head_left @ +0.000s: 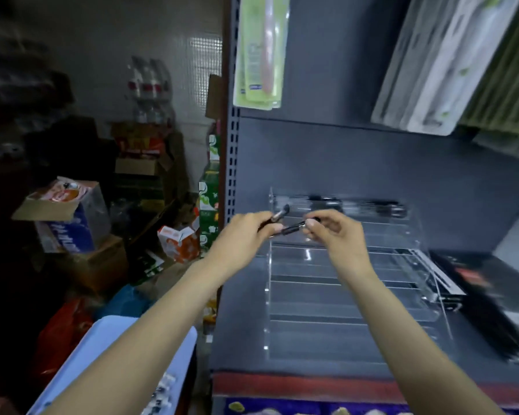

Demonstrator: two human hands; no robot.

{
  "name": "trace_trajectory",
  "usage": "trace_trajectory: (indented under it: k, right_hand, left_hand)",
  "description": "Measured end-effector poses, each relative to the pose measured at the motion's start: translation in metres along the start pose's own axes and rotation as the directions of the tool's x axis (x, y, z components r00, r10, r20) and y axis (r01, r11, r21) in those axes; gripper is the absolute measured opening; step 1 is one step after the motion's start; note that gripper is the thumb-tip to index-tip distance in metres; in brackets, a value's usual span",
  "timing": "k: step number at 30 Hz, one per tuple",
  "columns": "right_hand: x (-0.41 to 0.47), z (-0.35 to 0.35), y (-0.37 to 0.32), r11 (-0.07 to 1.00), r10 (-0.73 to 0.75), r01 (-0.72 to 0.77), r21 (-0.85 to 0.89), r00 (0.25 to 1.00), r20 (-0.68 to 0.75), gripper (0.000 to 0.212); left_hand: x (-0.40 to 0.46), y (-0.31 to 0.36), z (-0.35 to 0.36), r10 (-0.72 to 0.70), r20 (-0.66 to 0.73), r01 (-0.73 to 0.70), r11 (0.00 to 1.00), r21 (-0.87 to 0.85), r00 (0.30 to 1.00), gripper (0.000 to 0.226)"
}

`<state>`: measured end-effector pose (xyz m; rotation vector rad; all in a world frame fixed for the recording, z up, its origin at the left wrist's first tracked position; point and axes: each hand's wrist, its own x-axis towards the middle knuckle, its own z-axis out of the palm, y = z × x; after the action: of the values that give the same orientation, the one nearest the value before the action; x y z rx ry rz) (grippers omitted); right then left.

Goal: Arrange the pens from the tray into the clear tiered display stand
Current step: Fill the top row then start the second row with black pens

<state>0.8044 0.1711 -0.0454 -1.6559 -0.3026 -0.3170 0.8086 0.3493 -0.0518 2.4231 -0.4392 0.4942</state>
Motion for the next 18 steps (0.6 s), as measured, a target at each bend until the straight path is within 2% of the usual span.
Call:
trace_trajectory:
  k: [3,5,8,11,14,16,18]
  right_hand:
    - [0.013,-0.046,0.005,0.998,0.012,-0.004,0.069,0.993,-0.119,0.013]
    - [0.022,-0.069,0.014,0.998,0.027,-0.016,0.069,0.987,-0.161,0.009]
    - [0.037,-0.089,0.029,0.998,0.066,-0.061,0.032,0.983,-0.174,0.011]
    - [0.052,-0.094,0.039,0.995,0.091,-0.097,-0.037,0.986,-0.14,0.01]
    - [0.064,-0.09,0.041,0.982,0.083,-0.092,-0.162,0.995,-0.062,0.01]
    - [0.072,-0.086,0.041,0.972,0.091,-0.089,-0.218,0.996,-0.002,0.009]
    - [0.076,-0.084,0.04,0.924,0.072,-0.045,-0.379,0.996,0.055,0.006]
  left_hand:
    - [0.019,0.024,0.009,0.022,-0.186,0.01,0.985,0.17,0.982,0.029]
    - [0.026,0.035,0.016,-0.012,-0.207,0.063,0.969,0.239,0.978,0.032]
    - [0.031,0.04,0.027,-0.055,-0.154,0.084,0.978,0.189,0.987,0.046]
    - [0.032,0.041,0.032,-0.069,-0.103,0.081,0.99,0.116,0.992,0.052]
    - [0.03,0.045,0.026,-0.102,-0.14,0.106,0.994,0.022,0.985,0.042]
    - [0.029,0.045,0.021,-0.056,-0.171,0.065,0.997,0.05,0.984,0.04]
    - [0.029,0.043,0.015,-0.055,-0.205,0.065,0.997,0.041,0.977,0.029]
